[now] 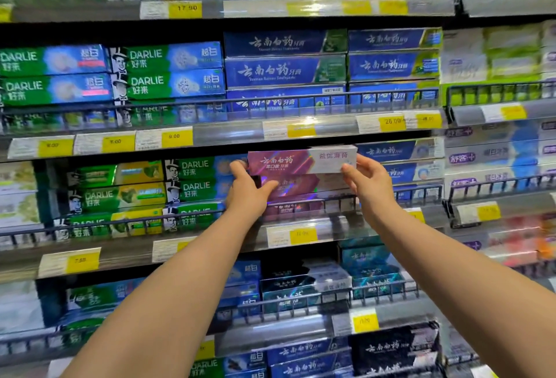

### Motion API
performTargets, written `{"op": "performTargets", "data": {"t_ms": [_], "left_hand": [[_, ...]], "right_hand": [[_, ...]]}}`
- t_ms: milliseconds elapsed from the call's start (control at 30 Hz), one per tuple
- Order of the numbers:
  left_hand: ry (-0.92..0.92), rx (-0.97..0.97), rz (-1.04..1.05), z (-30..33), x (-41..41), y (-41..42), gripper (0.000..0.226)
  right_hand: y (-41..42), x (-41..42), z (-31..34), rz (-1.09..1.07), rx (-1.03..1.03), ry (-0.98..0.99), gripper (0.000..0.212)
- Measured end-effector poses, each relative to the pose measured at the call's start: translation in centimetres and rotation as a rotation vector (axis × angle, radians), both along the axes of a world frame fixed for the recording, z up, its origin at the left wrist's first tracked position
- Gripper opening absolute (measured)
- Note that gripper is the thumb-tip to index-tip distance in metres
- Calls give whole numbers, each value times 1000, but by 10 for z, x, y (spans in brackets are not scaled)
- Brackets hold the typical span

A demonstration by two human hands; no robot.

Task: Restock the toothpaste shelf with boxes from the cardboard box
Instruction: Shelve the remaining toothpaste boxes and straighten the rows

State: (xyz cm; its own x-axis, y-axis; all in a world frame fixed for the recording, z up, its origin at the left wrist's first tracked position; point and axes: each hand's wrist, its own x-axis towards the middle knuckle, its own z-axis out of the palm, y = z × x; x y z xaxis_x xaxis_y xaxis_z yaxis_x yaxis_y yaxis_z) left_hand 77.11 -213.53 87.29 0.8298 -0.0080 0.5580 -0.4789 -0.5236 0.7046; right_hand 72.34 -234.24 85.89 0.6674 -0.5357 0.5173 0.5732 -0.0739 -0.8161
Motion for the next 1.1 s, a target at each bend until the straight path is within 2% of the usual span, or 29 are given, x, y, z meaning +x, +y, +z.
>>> {"op": "performTargets", "data": {"t_ms": [167, 433, 533, 633, 767, 933, 1100], "left_hand": [[31, -75, -101, 1, 1, 26, 52], [22, -77, -43, 4, 1, 34, 48], [-58, -147, 40, 2, -1, 31, 39], [-18, -355, 39, -2, 2, 29, 35], [42, -498, 8, -6, 12, 31, 14], [86, -633, -53, -5, 17, 29, 26], [81, -686, -72, -7, 22, 28, 24]], "right_hand": [[4, -6, 3, -14, -64, -16, 34], [17, -2, 9, -127, -225, 92, 36], [22, 2, 11, -175, -149, 117, 40], [22, 5, 8, -171, -16, 121, 39], [20, 7, 4, -126, 70, 128, 30], [21, 10, 5, -60, 203, 128, 18], [25, 13, 7, -148, 161, 167, 13]]}}
